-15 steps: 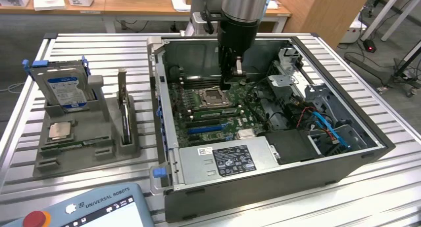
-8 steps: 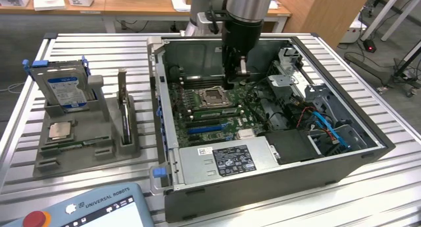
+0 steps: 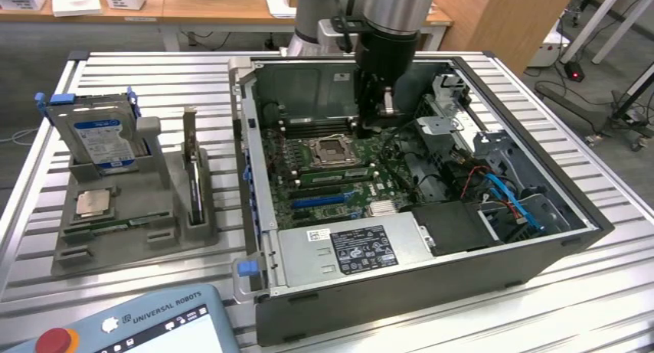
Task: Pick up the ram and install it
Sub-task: 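Press down the ram until it locks into place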
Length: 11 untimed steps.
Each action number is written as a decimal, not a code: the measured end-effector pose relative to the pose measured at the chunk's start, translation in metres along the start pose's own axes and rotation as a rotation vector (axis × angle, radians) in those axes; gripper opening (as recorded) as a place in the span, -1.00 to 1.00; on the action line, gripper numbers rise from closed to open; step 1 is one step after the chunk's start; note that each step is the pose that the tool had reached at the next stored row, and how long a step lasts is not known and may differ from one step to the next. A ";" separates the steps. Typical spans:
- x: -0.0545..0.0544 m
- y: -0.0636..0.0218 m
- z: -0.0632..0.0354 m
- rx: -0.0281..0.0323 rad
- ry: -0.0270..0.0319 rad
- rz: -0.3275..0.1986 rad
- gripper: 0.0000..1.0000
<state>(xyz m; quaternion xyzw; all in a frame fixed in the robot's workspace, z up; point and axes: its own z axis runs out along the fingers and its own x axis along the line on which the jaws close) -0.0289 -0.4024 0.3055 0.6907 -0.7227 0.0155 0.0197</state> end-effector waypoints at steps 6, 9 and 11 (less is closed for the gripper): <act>-0.001 -0.0117 -0.0001 0.0001 0.0000 -0.002 -0.80; -0.001 -0.0151 -0.0002 0.0001 0.0001 -0.002 -0.80; -0.001 -0.0165 -0.0002 0.0001 0.0001 -0.003 -0.80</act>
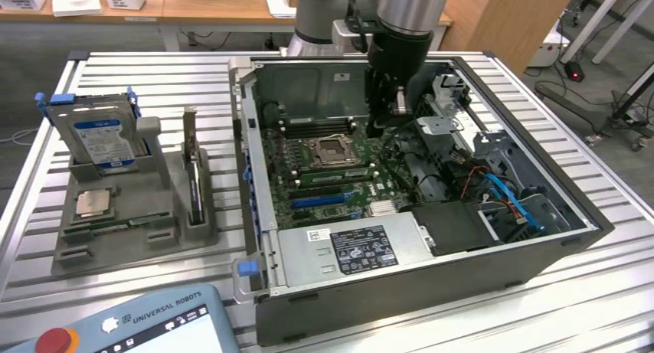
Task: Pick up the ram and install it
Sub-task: 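Press down the ram until it locks into place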
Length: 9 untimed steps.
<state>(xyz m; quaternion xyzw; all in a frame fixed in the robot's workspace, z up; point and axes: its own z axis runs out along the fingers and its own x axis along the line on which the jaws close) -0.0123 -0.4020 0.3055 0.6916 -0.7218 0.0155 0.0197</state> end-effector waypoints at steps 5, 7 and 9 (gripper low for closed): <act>0.000 -0.0020 0.0002 0.0000 0.0000 0.000 -0.80; 0.000 -0.0026 0.0008 0.0001 -0.0001 0.000 -0.80; 0.000 -0.0031 0.0017 0.0000 -0.0001 0.000 -0.80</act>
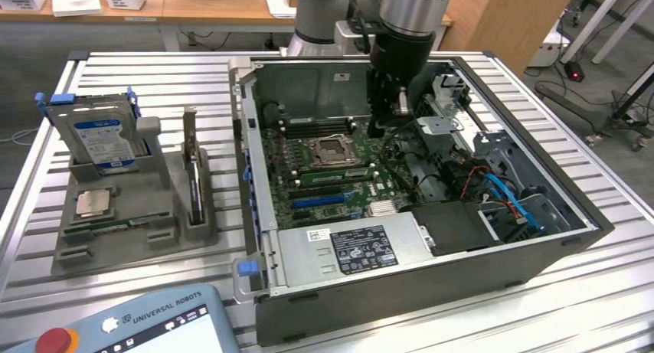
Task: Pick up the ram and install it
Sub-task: 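Press down the ram until it locks into place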
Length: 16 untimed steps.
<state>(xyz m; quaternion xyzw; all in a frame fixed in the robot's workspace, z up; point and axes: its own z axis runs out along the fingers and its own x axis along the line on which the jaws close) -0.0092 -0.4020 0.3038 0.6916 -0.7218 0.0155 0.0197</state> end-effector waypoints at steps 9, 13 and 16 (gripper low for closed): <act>0.000 -0.0029 0.0072 0.0000 0.0001 0.000 -0.80; -0.001 -0.0040 0.0117 -0.0002 0.0000 0.000 -0.80; -0.001 -0.0042 0.0146 -0.0003 0.0000 0.000 -0.80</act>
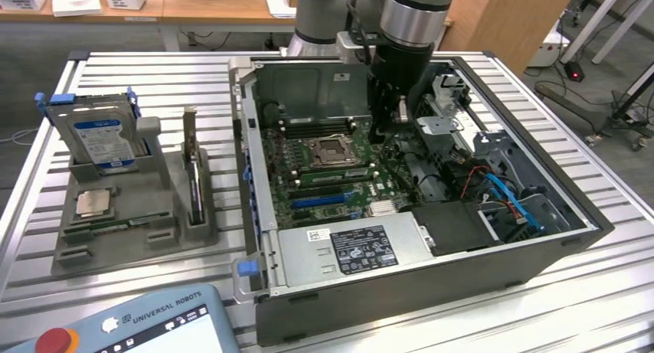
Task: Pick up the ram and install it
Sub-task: 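Press down the ram until it locks into place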
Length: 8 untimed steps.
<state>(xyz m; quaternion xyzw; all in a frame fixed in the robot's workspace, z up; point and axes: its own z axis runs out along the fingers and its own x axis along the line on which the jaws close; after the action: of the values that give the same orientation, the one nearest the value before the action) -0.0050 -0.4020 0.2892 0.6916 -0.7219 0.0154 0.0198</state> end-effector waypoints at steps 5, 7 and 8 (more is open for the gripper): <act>0.000 -0.0001 0.0055 0.0000 0.0000 0.000 -0.80; 0.000 -0.0001 0.0075 0.0000 0.0000 0.000 -0.80; 0.000 -0.0001 0.0086 0.0000 0.0001 0.000 -0.80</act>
<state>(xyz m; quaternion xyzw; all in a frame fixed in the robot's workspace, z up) -0.0049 -0.4020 0.2806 0.6916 -0.7218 0.0154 0.0198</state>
